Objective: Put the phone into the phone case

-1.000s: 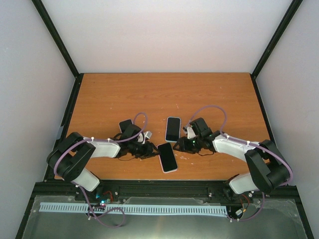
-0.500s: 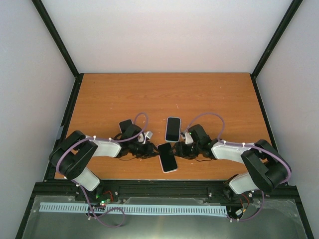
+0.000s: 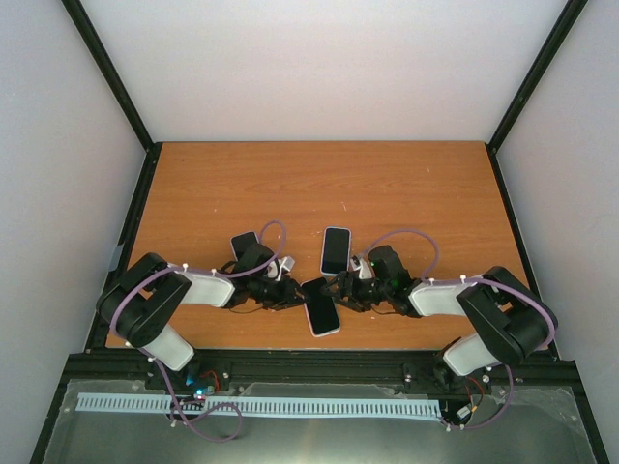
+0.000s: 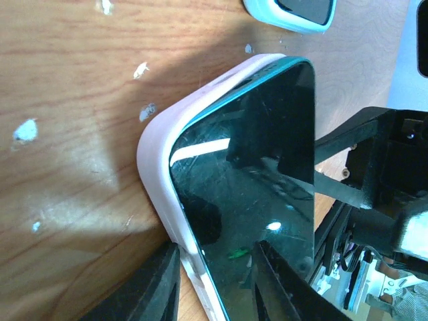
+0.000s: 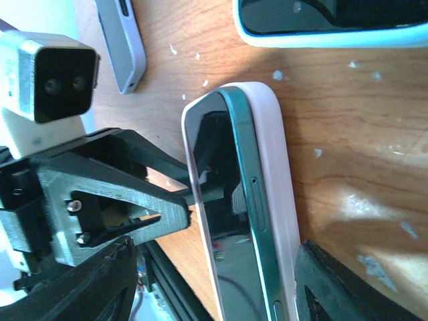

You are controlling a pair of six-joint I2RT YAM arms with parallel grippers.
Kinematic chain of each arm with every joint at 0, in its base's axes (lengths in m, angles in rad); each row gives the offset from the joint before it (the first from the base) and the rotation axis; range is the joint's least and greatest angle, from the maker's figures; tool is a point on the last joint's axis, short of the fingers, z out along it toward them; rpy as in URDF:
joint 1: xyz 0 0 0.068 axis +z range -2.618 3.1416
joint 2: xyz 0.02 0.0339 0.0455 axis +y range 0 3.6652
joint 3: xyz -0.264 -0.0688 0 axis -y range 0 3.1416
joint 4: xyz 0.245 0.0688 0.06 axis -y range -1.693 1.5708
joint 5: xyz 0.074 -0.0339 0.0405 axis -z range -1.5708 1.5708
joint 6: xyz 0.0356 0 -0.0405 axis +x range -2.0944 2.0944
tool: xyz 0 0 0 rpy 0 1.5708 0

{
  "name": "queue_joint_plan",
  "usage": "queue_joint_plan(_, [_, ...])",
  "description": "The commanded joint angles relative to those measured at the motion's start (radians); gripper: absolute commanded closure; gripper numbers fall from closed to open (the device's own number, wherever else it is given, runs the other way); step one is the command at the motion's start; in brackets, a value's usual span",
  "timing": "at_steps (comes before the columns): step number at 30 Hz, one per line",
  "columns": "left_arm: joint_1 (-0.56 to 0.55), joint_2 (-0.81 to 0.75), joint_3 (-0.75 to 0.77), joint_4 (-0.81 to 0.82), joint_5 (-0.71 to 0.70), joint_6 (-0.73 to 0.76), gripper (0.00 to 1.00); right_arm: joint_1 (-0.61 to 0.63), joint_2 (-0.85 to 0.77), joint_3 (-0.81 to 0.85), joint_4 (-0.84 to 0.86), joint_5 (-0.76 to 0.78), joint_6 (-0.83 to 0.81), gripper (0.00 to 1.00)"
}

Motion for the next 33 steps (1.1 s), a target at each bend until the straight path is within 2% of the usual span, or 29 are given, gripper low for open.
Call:
queue_joint_plan(1, [-0.01,-0.01,-0.009,0.005,-0.019,0.017,0.68,0.014,-0.049,0.003,0.202,-0.084,0.104,0.37])
queue_joint_plan(8, [-0.009,-0.054,-0.02,-0.056,-0.065,0.039,0.61,0.053,-0.068,-0.021,0.309,-0.09,0.158,0.36])
queue_joint_plan(19, [-0.01,-0.071,-0.048,-0.081,-0.107,0.055,0.58,0.096,0.012,-0.033,0.433,-0.094,0.181,0.36])
queue_joint_plan(21, [-0.01,-0.07,-0.046,-0.086,-0.104,0.058,0.58,0.096,-0.031,-0.019,0.301,-0.047,0.113,0.37])
queue_joint_plan(25, [-0.009,-0.082,-0.041,-0.075,-0.086,0.052,0.61,0.096,-0.144,0.06,-0.147,0.134,-0.099,0.4])
queue_joint_plan(27, [-0.01,-0.078,-0.038,-0.062,-0.072,0.047,0.62,0.096,-0.175,0.08,-0.273,0.208,-0.162,0.43])
queue_joint_plan(29, [-0.01,-0.064,-0.033,-0.052,-0.061,0.045,0.63,0.096,-0.177,0.072,-0.315,0.239,-0.171,0.44])
queue_joint_plan(33, [-0.01,-0.039,-0.029,-0.038,-0.056,0.041,0.65,0.096,-0.144,0.029,-0.255,0.213,-0.142,0.43])
